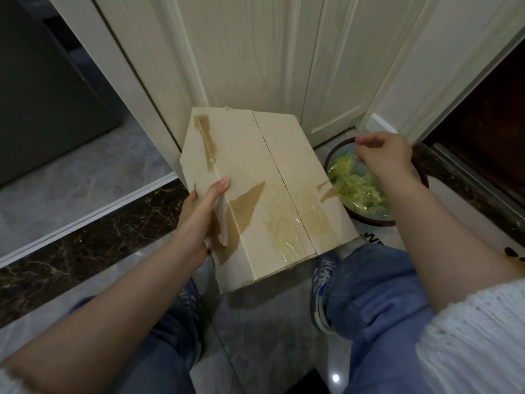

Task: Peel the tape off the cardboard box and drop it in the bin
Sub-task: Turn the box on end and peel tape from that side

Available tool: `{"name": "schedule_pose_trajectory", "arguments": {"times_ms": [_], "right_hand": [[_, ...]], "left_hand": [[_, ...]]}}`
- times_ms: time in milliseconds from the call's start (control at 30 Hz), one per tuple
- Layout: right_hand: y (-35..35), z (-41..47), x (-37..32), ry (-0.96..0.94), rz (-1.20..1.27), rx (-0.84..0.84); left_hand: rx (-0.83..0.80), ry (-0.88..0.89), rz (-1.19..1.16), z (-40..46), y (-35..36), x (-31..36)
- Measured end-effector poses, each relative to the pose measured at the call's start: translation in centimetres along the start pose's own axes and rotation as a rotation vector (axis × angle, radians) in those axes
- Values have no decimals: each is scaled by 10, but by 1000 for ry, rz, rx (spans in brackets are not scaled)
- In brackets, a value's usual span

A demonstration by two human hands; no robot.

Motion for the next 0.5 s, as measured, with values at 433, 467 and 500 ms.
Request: {"name": "schedule_pose_trajectory", "arguments": {"times_ms": [433,467,500], "right_hand": [[37,-108,-44,-600,-421,-660],[40,-115,-44,-625,-444,-676],[42,-121,-43,-649,-458,-683]], "left_hand": [[48,13,28,-16,-36,1],[56,18,24,-18,-40,2],[53,19,22,-19,-41,2]]}}
Point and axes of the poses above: each hand's wrist, its own z-axis towards the middle knuckle, its own y-axis out of the palm, x = y × z, the point moved 3 cm from there along z, towards the middle knuckle, and after that the axes turned 4 degrees about x, right-handed, at the moved point
